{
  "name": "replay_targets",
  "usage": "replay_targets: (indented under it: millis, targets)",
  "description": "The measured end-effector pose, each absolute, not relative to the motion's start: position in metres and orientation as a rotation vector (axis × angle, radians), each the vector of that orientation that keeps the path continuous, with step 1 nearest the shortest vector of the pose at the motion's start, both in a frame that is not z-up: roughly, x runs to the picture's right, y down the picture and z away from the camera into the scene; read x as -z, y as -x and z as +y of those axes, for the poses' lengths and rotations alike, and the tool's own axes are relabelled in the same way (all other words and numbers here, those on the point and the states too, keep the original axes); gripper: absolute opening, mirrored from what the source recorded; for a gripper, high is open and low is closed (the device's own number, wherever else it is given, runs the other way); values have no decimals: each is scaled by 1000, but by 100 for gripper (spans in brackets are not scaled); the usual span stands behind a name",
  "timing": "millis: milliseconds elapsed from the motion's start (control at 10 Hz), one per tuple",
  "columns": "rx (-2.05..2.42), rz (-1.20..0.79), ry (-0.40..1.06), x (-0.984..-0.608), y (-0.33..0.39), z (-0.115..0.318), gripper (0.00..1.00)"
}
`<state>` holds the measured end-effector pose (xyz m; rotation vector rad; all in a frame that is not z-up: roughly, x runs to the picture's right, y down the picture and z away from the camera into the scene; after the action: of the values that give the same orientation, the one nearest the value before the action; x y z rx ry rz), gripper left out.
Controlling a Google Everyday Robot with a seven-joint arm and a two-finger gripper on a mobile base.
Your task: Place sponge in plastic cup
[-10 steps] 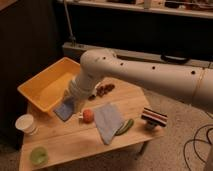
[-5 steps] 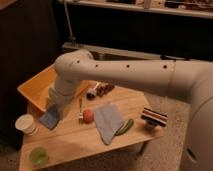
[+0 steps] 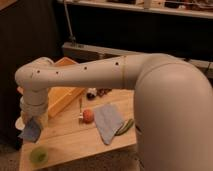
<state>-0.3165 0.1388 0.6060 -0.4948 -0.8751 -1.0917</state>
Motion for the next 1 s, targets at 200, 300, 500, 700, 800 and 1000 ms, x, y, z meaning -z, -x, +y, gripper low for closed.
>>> replay_targets:
  millis: [200, 300, 500, 700, 800, 1000]
  targets:
    - [1124, -902, 534, -621, 322, 152, 0]
    - [1132, -909, 547, -626, 320, 157, 0]
    - [1158, -924, 572, -630, 323, 169, 0]
    - [1181, -926, 592, -632, 325, 182, 0]
    - [1190, -923, 608, -632, 327, 191, 0]
    - [1198, -920, 625, -635, 329, 206, 0]
